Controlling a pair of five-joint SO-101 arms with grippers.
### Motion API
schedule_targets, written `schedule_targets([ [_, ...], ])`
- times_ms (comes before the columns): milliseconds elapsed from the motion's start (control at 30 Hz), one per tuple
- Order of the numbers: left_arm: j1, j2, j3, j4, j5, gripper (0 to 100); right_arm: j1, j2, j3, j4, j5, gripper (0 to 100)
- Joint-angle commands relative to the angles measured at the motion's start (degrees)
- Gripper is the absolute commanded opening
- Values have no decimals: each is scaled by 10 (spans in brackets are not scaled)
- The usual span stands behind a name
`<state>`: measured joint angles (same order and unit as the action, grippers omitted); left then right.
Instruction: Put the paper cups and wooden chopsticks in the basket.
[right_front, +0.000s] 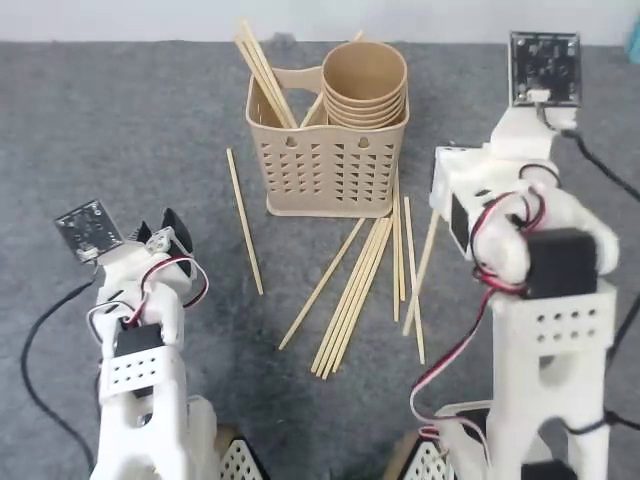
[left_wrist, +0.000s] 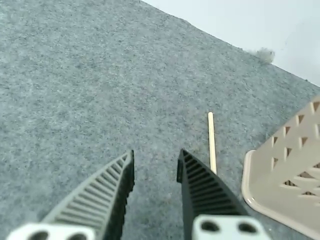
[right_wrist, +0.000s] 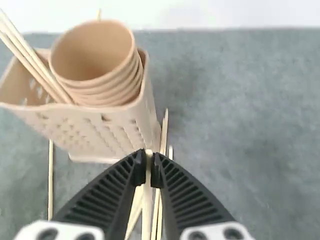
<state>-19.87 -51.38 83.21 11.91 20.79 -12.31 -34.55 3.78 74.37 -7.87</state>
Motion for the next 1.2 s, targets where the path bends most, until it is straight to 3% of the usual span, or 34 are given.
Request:
schedule_targets([
  [0,4,-17,-2,-11,-5,134,-18,-56,55,-131,3,6],
  [167,4,-17,-2,-11,-5,134,-44,-87,113,-324,4,6],
  [433,4,-17,-2,-11,-5,134,-129,-88,98,-517,4,6],
  [567,4,-17,-2,-11,-5,134,-162,-72,38,-530,4,6],
  [900,4,-17,-2,-13,-6,134,-143,143,-163,-519,2,6],
  [1167,4,-17,-2,-13,-6,134,-143,242,-162,-400,-10,6],
])
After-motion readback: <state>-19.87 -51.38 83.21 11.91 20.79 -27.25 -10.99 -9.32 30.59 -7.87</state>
